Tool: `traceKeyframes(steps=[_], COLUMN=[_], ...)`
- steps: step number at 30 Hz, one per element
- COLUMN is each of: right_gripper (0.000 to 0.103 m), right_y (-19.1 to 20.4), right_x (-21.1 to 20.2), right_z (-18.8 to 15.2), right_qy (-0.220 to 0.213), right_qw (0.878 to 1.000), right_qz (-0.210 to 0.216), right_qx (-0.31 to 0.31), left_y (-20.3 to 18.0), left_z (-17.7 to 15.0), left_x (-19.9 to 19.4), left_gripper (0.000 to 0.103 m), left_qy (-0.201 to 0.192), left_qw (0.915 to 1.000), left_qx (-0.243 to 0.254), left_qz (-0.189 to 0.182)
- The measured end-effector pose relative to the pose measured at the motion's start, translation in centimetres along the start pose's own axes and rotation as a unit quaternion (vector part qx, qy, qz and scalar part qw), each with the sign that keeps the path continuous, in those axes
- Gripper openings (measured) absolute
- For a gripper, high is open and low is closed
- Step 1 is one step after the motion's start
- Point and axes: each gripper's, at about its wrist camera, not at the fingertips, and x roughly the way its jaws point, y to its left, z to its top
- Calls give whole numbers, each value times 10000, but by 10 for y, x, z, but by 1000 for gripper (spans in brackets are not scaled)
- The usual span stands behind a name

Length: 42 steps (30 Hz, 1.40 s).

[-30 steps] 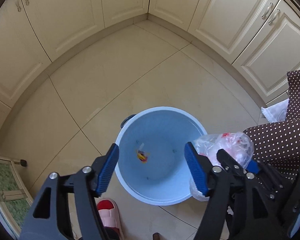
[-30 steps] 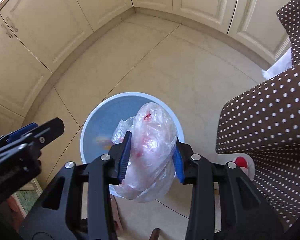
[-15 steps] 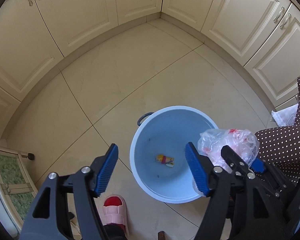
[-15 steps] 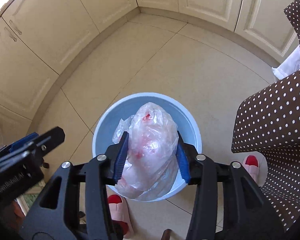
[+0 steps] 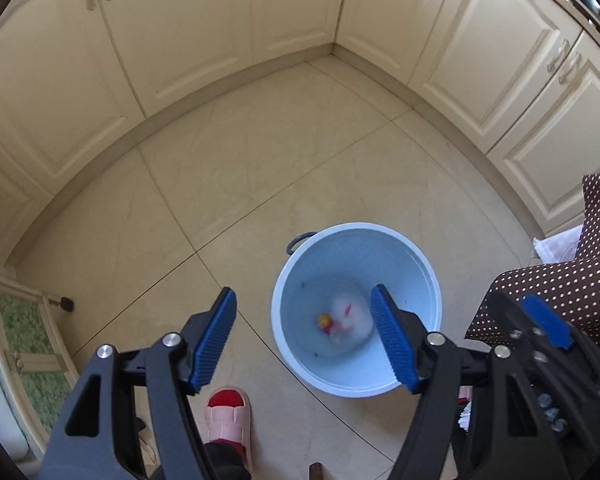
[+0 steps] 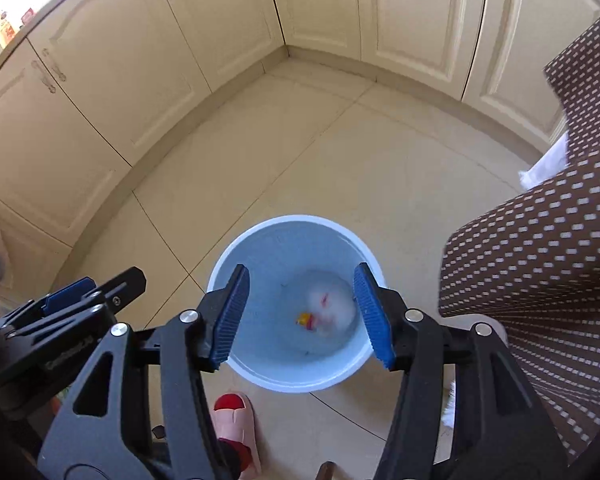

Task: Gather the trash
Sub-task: 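Return to the table and grasp an orange peel with the left tool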

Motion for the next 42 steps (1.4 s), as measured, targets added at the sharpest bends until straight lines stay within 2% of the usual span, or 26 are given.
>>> traceKeyframes(steps=[3,6,11,13,17,22,26,31,36,42], right_gripper=[54,55,57,59,62,64,66,67,67,67], right_y=[-1,-4,-19,-27,-50,-98,-149,-208,-236,-241], right_x=[-42,-91,-196,-243,-311,-378,-414,-435,-436,-430], right_z=[-1,-3,-11,-20,-43,-73,-95,-123,-140,-150], right_qy=[-315,-724,-1674,-2101,-2673,-3133,-3320,-3323,-3278,-3247], right_qw=[9995,9971,9844,9752,9585,9392,9242,9120,9098,9122], right_qz=[-51,-174,-472,-647,-969,-1398,-1778,-2027,-1993,-1857], right_qx=[-79,-182,-267,-272,-201,161,632,1291,1584,1671], left_y=[-3,-15,-43,-60,-102,-167,-231,-289,-324,-348], left_z=[-1,-8,-31,-41,-61,-92,-121,-144,-149,-151], left_x=[-33,-81,-159,-191,-247,-301,-322,-327,-316,-299], left_gripper=[68,68,68,69,71,71,76,78,78,77], left_qy=[-231,-674,-1174,-1407,-1749,-2018,-1804,-1733,-1657,-1551], left_qw=[9996,9974,9902,9855,9748,9539,9316,9145,9102,9067], left_qx=[-88,-2,138,340,754,1521,2341,2923,3127,3375], left_qz=[-124,-251,-749,-887,-1161,-1617,-2116,-2199,-2152,-1999])
